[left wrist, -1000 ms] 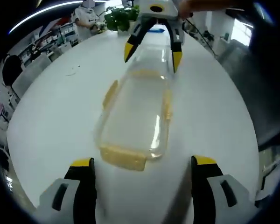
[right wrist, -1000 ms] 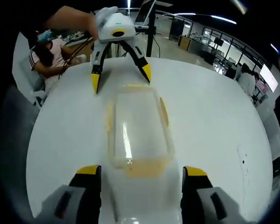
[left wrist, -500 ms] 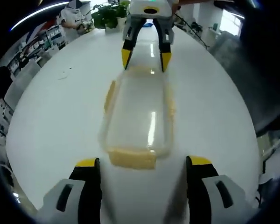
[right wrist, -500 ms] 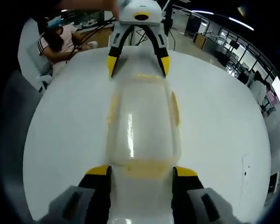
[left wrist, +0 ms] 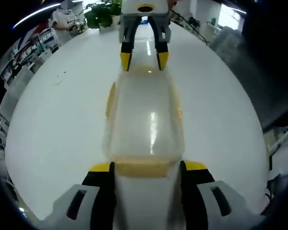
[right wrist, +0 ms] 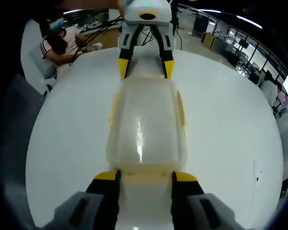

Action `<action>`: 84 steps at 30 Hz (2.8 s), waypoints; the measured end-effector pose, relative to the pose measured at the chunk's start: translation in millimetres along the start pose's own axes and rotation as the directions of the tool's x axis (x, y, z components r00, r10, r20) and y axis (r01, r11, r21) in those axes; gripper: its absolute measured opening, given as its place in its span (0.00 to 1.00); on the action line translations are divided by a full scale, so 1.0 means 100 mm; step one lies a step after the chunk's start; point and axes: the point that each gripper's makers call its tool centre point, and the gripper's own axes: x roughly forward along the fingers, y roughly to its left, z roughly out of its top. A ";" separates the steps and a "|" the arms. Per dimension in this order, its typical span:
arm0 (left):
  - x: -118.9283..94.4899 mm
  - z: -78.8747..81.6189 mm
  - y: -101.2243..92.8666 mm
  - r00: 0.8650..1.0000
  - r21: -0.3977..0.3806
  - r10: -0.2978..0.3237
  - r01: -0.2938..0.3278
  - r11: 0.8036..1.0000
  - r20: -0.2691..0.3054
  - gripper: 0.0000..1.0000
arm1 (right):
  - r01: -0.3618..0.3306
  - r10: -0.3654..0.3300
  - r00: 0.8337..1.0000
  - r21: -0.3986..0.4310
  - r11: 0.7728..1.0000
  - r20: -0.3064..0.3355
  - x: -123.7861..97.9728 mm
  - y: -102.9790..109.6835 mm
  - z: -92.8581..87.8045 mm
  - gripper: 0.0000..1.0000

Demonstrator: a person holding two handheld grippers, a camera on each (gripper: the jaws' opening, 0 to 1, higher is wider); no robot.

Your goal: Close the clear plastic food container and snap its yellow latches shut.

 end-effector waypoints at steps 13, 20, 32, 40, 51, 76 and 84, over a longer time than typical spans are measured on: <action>-0.02 -0.05 0.10 0.996 0.034 -0.002 0.006 0.999 -0.093 0.37 | 0.001 -0.001 0.998 0.011 1.000 -0.065 0.03 -0.06 0.04 0.37; -0.01 -0.06 0.09 0.994 -0.005 0.002 -0.003 1.000 -0.106 0.37 | -0.001 0.003 0.990 0.014 1.000 -0.141 0.04 -0.07 0.03 0.38; -0.13 -0.04 0.14 0.992 -0.026 0.017 -0.021 0.999 -0.128 0.35 | 0.003 -0.001 0.997 0.029 1.000 -0.083 -0.07 -0.08 0.09 0.36; -0.33 0.14 0.07 0.990 -0.022 0.037 -0.040 0.999 -0.135 0.36 | -0.003 0.003 0.997 0.001 1.000 -0.078 -0.31 -0.05 0.17 0.36; -0.56 0.41 0.10 0.989 -0.022 0.084 -0.087 0.996 -0.118 0.36 | 0.034 -0.035 0.998 -0.028 0.999 -0.052 -0.76 -0.09 0.23 0.36; -0.62 0.69 0.11 0.983 -0.040 0.111 -0.118 0.992 -0.143 0.36 | 0.010 -0.010 1.000 -0.036 0.999 -0.007 -0.98 -0.07 0.11 0.36; -0.58 0.87 0.04 0.978 -0.039 0.122 -0.131 0.991 -0.169 0.35 | 0.006 -0.006 1.000 -0.050 0.999 -0.011 -1.08 0.00 -0.01 0.36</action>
